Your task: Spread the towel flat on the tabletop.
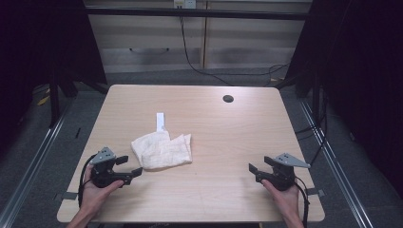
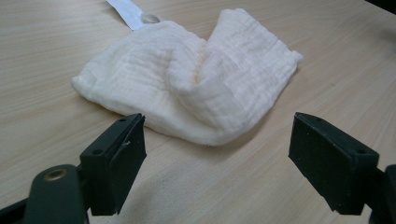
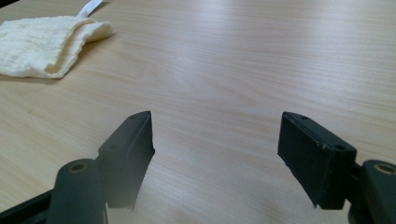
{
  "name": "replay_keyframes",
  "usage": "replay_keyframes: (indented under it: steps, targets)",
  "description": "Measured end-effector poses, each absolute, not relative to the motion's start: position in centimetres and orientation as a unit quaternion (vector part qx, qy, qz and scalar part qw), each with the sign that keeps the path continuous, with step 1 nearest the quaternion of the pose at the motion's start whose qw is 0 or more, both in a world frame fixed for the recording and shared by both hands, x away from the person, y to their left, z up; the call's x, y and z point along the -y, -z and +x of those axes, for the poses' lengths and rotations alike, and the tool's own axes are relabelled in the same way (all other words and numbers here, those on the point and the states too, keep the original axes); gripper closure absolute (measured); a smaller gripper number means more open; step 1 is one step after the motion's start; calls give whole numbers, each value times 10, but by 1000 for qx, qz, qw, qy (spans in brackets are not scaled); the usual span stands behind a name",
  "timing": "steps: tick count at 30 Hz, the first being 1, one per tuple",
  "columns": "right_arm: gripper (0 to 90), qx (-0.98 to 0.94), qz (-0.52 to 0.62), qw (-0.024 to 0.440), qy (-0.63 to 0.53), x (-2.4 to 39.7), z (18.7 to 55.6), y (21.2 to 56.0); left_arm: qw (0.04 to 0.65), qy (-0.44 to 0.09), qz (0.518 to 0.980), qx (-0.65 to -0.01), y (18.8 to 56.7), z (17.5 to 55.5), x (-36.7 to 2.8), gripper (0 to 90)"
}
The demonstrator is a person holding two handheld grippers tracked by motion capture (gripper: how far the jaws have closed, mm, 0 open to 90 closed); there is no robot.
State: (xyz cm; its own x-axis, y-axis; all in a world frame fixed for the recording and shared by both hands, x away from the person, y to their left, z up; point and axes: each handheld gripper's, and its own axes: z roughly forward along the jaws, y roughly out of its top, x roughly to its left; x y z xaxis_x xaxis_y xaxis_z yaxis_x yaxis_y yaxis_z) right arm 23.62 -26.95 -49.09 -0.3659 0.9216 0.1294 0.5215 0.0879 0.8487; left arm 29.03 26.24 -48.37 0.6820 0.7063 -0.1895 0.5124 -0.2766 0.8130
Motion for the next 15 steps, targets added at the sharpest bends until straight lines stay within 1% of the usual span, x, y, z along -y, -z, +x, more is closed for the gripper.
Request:
replay_keyframes:
  steps: [6, 10, 15]
  targets:
    - [289, -708, 513, 214, -435, 269, 236, 491, 457, -100, 795, -385, 485, 291, -261, 187]
    - [291, -710, 511, 204, -439, 268, 237, 490, 450, -98, 802, -381, 486, 293, -258, 189]
    - [289, -714, 504, 192, -446, 267, 238, 491, 446, -93, 804, -382, 487, 294, -258, 224]
